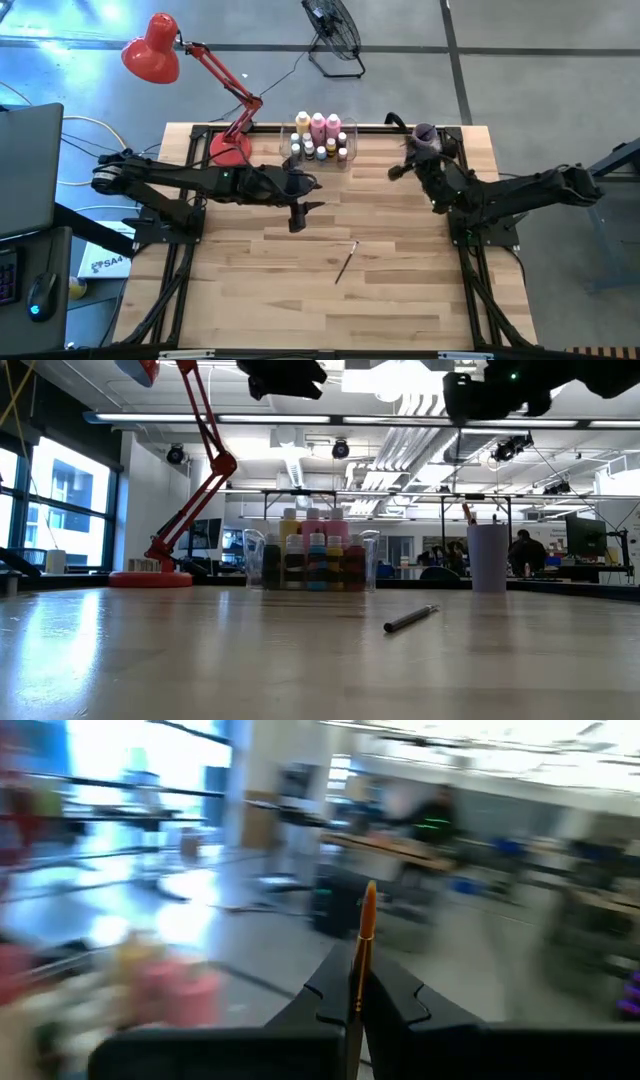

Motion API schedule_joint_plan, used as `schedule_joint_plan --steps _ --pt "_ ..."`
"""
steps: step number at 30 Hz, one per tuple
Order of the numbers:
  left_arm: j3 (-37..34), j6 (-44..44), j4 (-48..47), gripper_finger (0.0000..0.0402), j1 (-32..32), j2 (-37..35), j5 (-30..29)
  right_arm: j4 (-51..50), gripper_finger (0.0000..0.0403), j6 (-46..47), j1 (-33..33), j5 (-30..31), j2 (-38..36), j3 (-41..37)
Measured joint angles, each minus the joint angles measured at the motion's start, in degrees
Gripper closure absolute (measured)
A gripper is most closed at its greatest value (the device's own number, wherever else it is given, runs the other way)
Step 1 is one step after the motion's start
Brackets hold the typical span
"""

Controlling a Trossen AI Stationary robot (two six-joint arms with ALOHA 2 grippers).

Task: Pick & Place Paint Supplies
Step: Put the black paint brush into the violet cup

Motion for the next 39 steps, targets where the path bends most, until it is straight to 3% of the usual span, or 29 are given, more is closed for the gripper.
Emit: schedule_joint_plan --steps 4,11,15,20,28,39 --pt "0.00 0.37 -2.10 0.0199 0.00 -0.02 -0.05 5.49 0.0399 -4.59 -2.24 6.03 0.03 0.02" --pt "0.00 0.54 -6.77 0.0199 0.00 -0.03 -0.72 10.29 0.0399 -7.41 -9.20 4.50 0.07 0.44" --pt "0.00 0.65 -7.30 0.0199 0.00 -0.04 -0.77 4.48 0.0399 -8.80 -12.02 4.23 0.63 4.24" --pt "0.00 1.70 -7.18 0.0199 0.00 -0.04 -0.93 -10.51 0.0399 -5.74 -14.93 3.00 2.37 11.10" --pt "0.00 1.66 -7.34 0.0199 0.00 -0.04 -0.93 -29.34 0.0399 11.97 -27.45 -13.53 4.47 14.01" --pt "-0.02 1.65 -7.58 0.0199 -0.02 -0.04 -1.08 -34.63 0.0399 18.36 -37.42 -22.22 7.82 14.10"
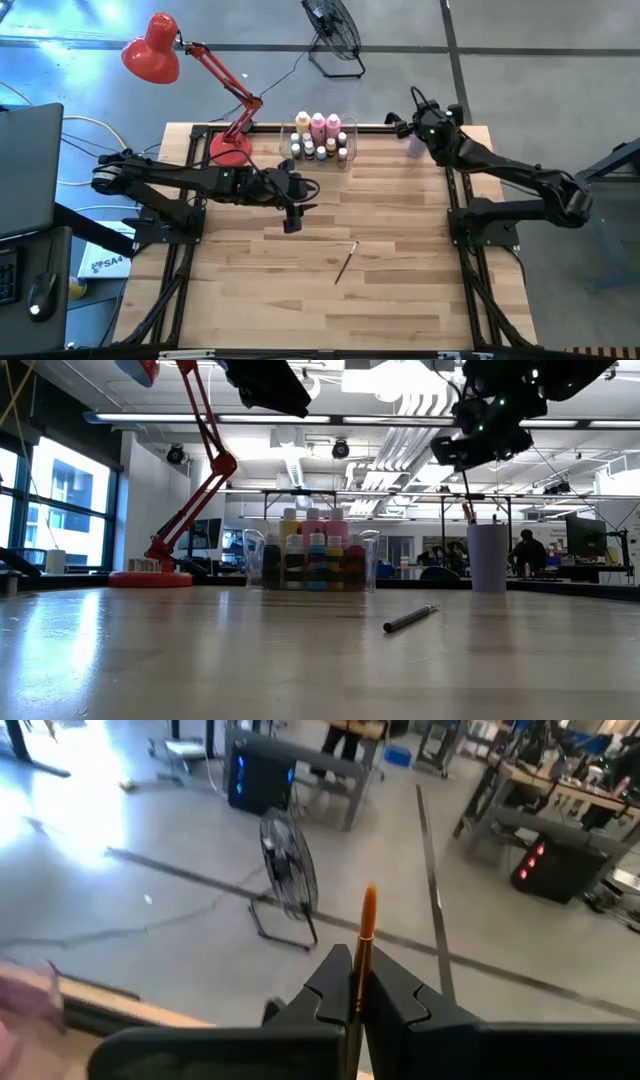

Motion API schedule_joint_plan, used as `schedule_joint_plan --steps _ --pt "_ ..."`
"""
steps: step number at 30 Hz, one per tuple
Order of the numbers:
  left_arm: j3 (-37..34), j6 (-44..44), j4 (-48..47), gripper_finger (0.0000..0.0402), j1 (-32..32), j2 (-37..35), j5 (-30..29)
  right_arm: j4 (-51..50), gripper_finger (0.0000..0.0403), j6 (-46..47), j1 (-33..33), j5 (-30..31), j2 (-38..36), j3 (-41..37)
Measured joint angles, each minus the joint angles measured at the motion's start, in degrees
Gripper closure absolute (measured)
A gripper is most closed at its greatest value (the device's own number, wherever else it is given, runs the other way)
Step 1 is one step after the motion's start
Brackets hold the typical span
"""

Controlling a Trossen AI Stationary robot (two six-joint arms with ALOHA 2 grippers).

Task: Pick & Place Paint Supplies
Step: Put the black paint brush into the violet cup

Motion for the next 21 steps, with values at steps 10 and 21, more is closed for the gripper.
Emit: schedule_joint_plan --steps 10,21 --pt "0.00 -0.01 -0.03 0.0199 0.00 0.00 -0.46 -2.83 0.0399 2.52 -2.92 -0.31 5.16 0.00" --pt "0.00 -0.01 -0.03 0.0199 0.00 0.00 -0.49 -7.18 0.0397 6.28 -4.31 -0.83 8.55 -0.02"
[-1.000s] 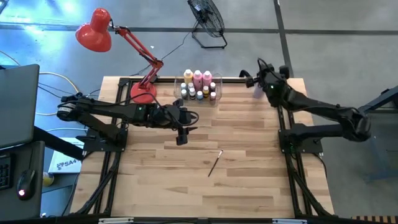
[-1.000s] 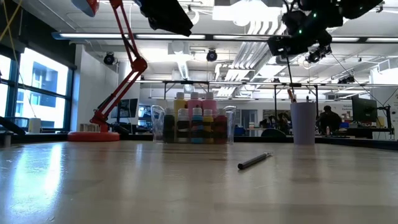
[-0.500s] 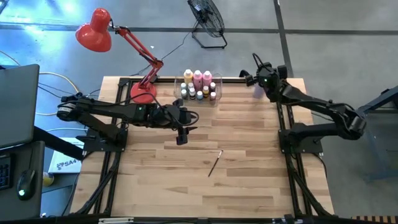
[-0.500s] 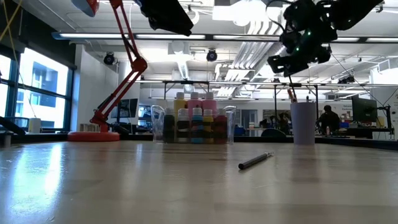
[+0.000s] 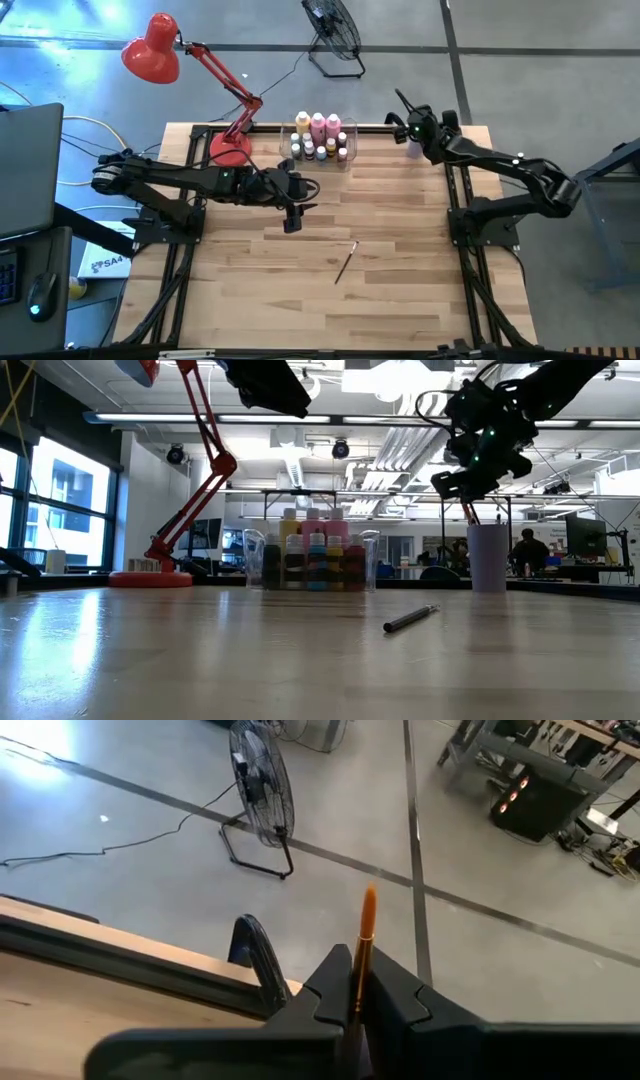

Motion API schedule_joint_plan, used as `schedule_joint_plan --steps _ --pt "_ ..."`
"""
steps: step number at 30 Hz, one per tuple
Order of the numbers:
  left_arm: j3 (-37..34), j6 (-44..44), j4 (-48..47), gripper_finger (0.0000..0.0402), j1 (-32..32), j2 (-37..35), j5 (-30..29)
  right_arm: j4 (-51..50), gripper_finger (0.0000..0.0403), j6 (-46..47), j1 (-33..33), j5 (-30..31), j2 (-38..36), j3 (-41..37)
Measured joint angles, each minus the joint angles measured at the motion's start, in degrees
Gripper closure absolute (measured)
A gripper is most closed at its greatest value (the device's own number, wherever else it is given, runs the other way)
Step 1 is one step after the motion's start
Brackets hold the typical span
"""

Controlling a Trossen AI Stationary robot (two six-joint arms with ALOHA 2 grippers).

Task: Pick & Place Paint Supplies
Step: Put the black paint brush into the violet cup

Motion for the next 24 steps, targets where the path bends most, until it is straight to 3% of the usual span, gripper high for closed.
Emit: schedule_joint_plan --steps 14,19,24 --pt "0.00 0.01 -0.02 0.0199 0.02 0.00 -0.71 1.31 0.0284 -1.79 0.15 1.84 -0.70 -0.03" --pt "0.00 1.55 -0.02 0.0199 0.00 0.00 -4.45 1.35 0.0247 -5.95 1.94 2.27 -2.86 -0.07" --pt "0.00 1.66 -0.56 0.0199 0.02 0.00 -9.27 1.73 0.0243 -7.91 6.36 2.31 -7.93 -0.07"
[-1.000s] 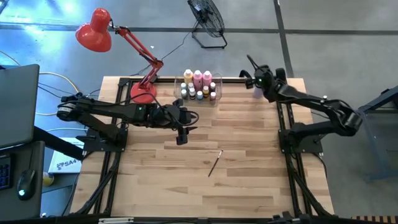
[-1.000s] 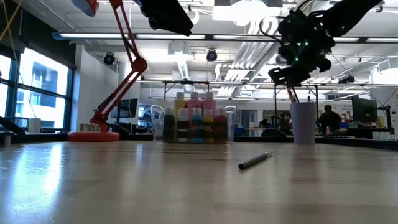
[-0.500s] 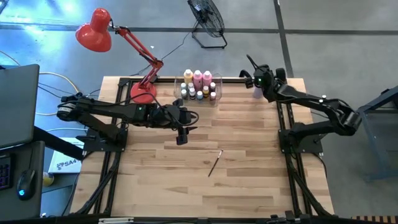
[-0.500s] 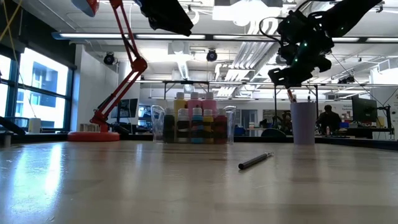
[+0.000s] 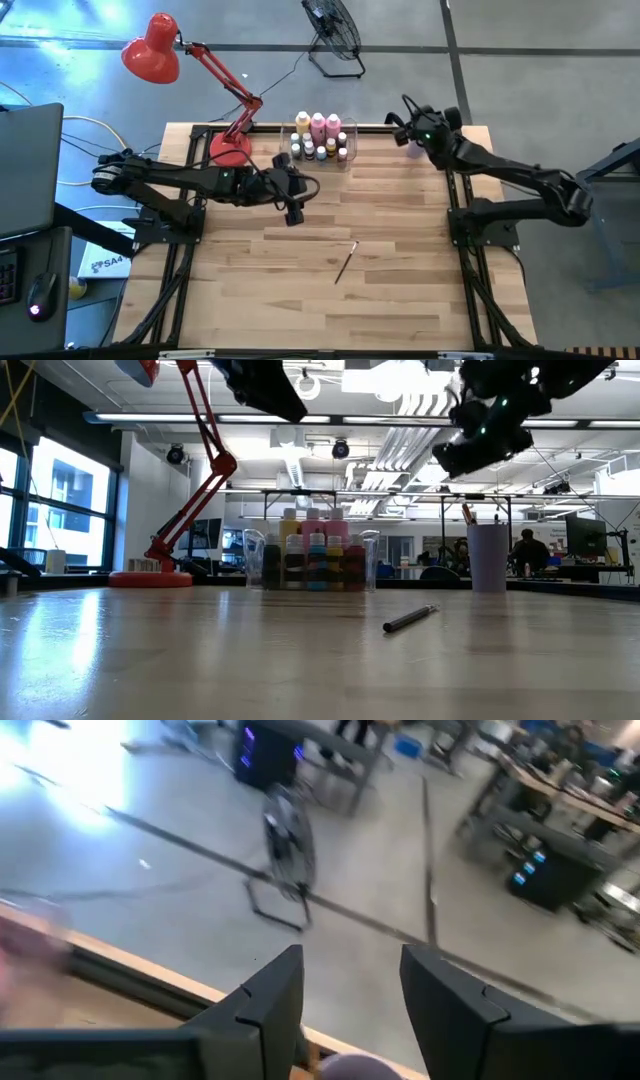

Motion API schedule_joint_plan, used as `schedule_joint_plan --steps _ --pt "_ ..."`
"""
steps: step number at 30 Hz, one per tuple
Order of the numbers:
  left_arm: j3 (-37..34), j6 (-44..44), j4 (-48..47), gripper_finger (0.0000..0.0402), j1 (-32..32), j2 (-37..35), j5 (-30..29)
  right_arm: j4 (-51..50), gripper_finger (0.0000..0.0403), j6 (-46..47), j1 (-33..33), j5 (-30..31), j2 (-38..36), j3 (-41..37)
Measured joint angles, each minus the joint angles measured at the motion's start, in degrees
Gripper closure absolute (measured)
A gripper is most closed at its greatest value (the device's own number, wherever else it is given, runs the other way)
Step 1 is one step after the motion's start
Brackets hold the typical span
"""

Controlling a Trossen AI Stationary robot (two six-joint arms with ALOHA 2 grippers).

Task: Pick & Place Paint Supplies
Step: Put the black paint brush into the violet cup

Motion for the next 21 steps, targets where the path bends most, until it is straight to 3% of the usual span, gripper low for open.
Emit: schedule_joint_plan --steps 6,10,21 --pt "-0.02 -0.35 -1.28 0.0199 0.00 0.00 -0.78 0.11 0.0252 -0.08 8.27 -0.86 -7.56 0.00" --pt "-0.02 -0.96 -1.28 0.0199 0.00 0.00 0.20 1.32 0.0254 -0.05 14.07 -7.73 -11.77 0.00" --pt "-0.02 -3.32 -1.28 0.0199 0.00 0.00 4.93 -0.45 0.0255 -0.09 22.89 -50.41 -14.65 0.01"
